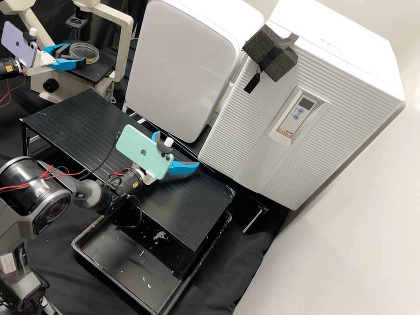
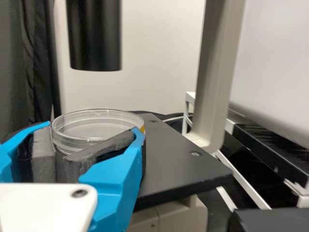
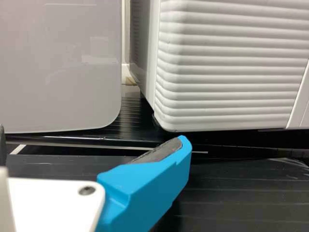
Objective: Place the petri dish on the bench
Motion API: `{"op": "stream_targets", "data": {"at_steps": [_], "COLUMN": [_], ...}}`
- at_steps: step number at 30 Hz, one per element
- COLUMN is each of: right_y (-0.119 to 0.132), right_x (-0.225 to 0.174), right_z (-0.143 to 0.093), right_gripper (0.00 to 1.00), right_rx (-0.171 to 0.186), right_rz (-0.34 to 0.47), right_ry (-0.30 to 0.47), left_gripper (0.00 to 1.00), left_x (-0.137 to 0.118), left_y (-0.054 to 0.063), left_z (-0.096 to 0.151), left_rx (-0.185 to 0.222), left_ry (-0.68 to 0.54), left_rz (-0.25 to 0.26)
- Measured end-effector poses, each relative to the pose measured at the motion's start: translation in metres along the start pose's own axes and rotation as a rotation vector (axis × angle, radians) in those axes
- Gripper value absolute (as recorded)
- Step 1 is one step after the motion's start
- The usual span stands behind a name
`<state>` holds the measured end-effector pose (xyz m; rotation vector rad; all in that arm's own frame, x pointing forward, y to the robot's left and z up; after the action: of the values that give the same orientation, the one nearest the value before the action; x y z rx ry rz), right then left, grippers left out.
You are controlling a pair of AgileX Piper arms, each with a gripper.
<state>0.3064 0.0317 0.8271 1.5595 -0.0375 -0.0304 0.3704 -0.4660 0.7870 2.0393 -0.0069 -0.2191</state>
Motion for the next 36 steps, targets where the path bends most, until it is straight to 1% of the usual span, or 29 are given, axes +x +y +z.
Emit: {"op": "stream_targets", "data": {"at_steps": [1, 2, 9, 17, 22, 25, 31, 36], "right_y": [0.0, 0.0, 0.0, 0.0, 0.0, 0.0, 0.0, 0.0], "right_x": [0.0, 0.0, 0.0, 0.0, 0.0, 0.0, 0.0, 0.0], "right_z": [0.0, 0.0, 0.0, 0.0, 0.0, 0.0, 0.0, 0.0], "right_gripper": [1.0, 1.0, 1.0, 1.0, 1.0, 1.0, 1.0, 1.0], "right_rx": [0.0, 0.0, 0.0, 0.0, 0.0, 0.0, 0.0, 0.0], "right_rz": [0.0, 0.0, 0.0, 0.0, 0.0, 0.0, 0.0, 0.0], "right_ry": [0.0, 0.0, 0.0, 0.0, 0.0, 0.0, 0.0, 0.0], "left_gripper": [0.0, 1.0, 1.0, 1.0, 1.0, 1.0, 1.0, 1.0], "left_x": [-0.0007, -0.0011, -0.0014, -0.0014, -0.0031, -0.0039, -0.0059, -0.0064], "left_y": [0.001, 0.0011, -0.0001, -0.0013, 0.0023, 0.0022, 0.0034, 0.0034], "left_z": [0.0012, 0.002, 0.0035, 0.0049, 0.0064, 0.0066, 0.008, 0.008], "left_rx": [0.0, 0.001, 0.002, 0.013, 0.019, 0.022, 0.038, 0.039], "left_ry": [-0.002, -0.004, -0.01, -0.021, -0.021, -0.018, -0.026, -0.025], "left_rz": [0.001, 0.001, -0.003, -0.014, -0.021, -0.033, -0.038, -0.04]}}
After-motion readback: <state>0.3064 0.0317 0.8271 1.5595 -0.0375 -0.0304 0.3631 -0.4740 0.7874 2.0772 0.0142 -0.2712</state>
